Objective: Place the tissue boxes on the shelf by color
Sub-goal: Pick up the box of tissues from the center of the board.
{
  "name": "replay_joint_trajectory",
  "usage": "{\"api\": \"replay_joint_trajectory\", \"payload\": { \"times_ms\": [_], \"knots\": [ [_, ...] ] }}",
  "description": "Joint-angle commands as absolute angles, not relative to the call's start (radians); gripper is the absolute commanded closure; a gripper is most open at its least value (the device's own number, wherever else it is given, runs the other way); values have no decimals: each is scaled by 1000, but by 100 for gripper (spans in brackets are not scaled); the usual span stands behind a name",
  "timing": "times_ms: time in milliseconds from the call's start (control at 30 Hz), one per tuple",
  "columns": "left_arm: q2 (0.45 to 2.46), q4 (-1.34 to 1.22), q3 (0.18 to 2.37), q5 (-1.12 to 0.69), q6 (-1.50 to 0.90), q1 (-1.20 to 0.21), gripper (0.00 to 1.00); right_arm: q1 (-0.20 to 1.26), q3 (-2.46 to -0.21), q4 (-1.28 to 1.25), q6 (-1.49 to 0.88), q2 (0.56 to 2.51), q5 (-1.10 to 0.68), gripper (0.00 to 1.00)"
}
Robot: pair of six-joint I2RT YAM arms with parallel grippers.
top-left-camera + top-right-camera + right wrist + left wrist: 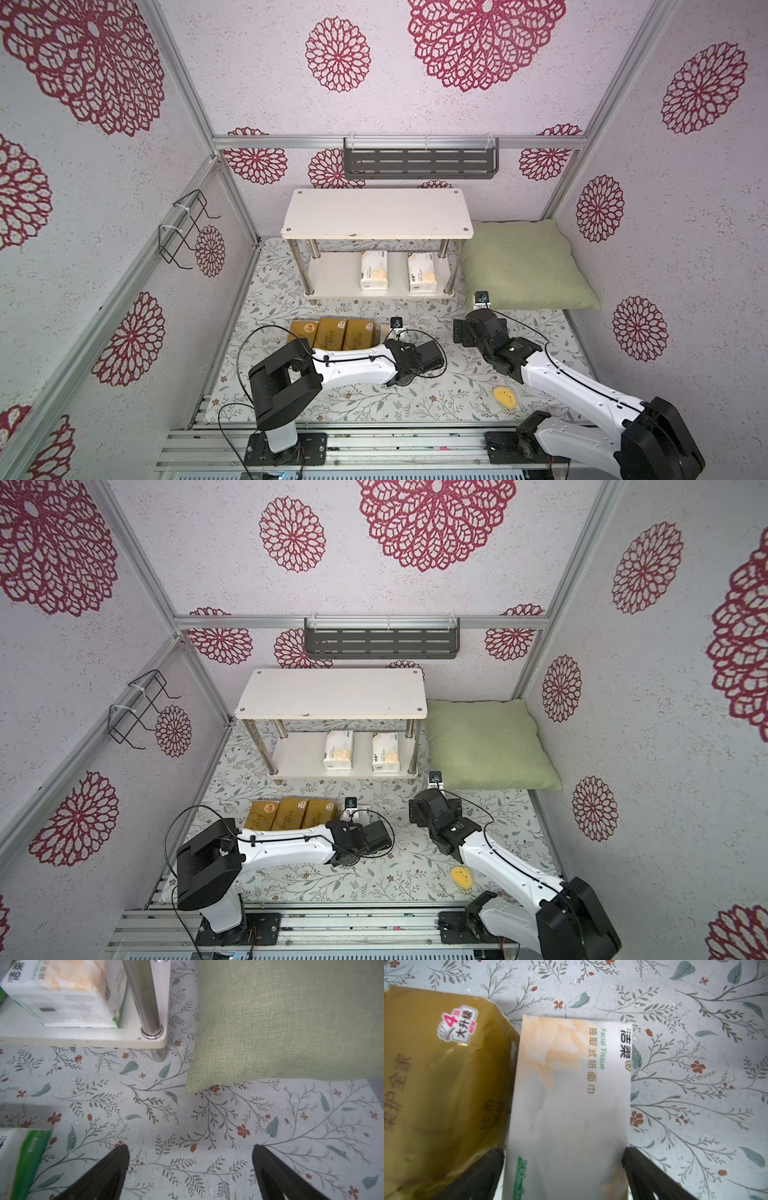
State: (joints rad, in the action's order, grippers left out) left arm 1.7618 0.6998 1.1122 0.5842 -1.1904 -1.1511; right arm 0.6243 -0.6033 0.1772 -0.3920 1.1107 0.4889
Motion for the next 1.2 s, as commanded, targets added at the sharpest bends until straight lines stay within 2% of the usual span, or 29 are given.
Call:
{"api": "replay_joint_trajectory", "payload": {
  "times_ms": [0,800,1167],
  "knots": [
    [1736,711,1094,564,-1189,-1146,3,619,-632,160,-377,1110,486,1],
    [1630,688,1038,542,-1118,-1149,3,618,-624,152,-383,1109,481,1],
    [1603,564,978,457,-1023,-1150,3,618,-625,137,-387,1120,470,1]
  ]
}}
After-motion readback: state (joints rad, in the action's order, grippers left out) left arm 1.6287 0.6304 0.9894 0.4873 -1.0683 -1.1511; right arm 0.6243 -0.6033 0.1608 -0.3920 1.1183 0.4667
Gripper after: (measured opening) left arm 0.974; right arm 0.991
